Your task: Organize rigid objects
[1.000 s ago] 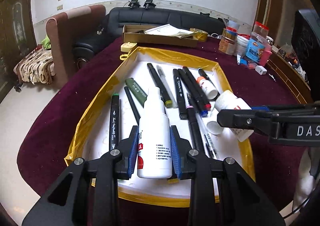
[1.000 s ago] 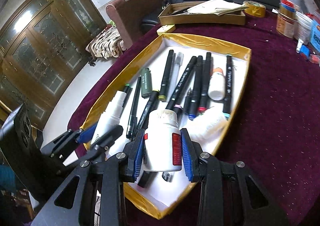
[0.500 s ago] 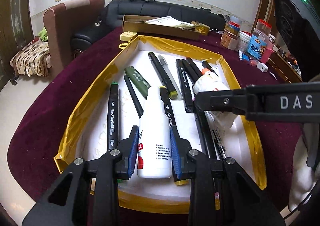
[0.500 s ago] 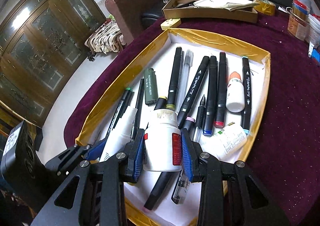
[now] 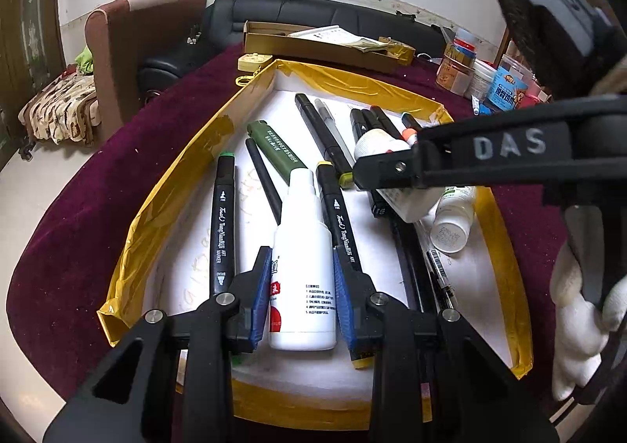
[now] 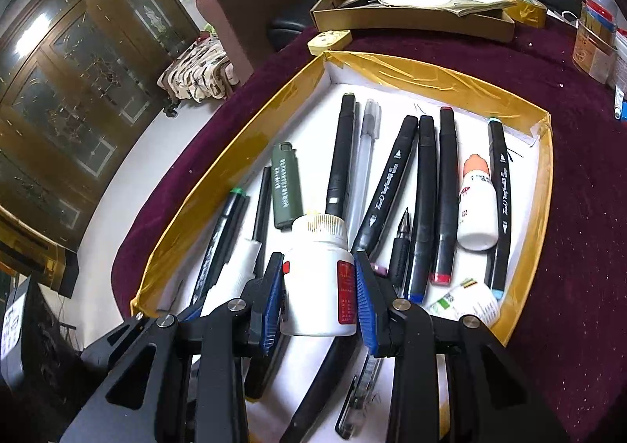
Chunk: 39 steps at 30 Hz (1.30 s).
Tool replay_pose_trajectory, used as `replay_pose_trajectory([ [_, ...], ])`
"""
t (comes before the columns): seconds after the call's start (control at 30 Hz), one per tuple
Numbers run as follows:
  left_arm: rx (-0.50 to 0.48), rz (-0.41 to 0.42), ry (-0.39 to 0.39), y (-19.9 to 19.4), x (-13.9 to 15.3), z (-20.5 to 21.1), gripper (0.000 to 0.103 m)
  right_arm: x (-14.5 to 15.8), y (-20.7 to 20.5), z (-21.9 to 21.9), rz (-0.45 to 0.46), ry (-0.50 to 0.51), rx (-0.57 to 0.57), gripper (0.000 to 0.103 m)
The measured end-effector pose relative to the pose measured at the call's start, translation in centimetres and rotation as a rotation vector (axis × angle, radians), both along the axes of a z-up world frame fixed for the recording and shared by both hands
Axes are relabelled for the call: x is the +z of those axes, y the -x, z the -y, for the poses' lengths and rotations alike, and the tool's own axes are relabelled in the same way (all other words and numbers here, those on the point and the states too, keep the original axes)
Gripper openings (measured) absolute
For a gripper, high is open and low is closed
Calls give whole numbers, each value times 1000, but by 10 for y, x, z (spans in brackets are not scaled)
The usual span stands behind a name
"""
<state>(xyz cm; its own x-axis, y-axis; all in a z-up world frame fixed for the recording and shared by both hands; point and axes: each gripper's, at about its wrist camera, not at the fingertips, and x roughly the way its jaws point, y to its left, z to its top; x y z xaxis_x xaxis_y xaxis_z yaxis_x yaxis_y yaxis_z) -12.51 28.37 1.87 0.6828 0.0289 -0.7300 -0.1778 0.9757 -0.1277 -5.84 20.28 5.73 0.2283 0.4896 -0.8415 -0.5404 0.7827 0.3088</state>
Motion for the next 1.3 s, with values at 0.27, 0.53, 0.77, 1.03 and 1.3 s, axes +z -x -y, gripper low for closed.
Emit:
replay_pose_trajectory([
  [0.27, 8, -1, -7, -3, -2, 1, 28, -11, -10, -1, -26, 4, -22, 31],
  [0.53, 15, 17, -1, 2, 4, 3, 58, 13, 4, 21, 30, -66, -51, 37],
  [0.77, 75, 155, -17, 24, 37, 6, 75, 44, 35, 63, 160, -123, -96, 41],
  [1.03, 193, 337, -107, 58, 83, 19, 89, 61, 64, 101, 327, -124, -157, 48],
  [1.3, 298, 581, -99, 107, 127, 26, 103, 93, 126, 130, 690, -104, -237, 86],
])
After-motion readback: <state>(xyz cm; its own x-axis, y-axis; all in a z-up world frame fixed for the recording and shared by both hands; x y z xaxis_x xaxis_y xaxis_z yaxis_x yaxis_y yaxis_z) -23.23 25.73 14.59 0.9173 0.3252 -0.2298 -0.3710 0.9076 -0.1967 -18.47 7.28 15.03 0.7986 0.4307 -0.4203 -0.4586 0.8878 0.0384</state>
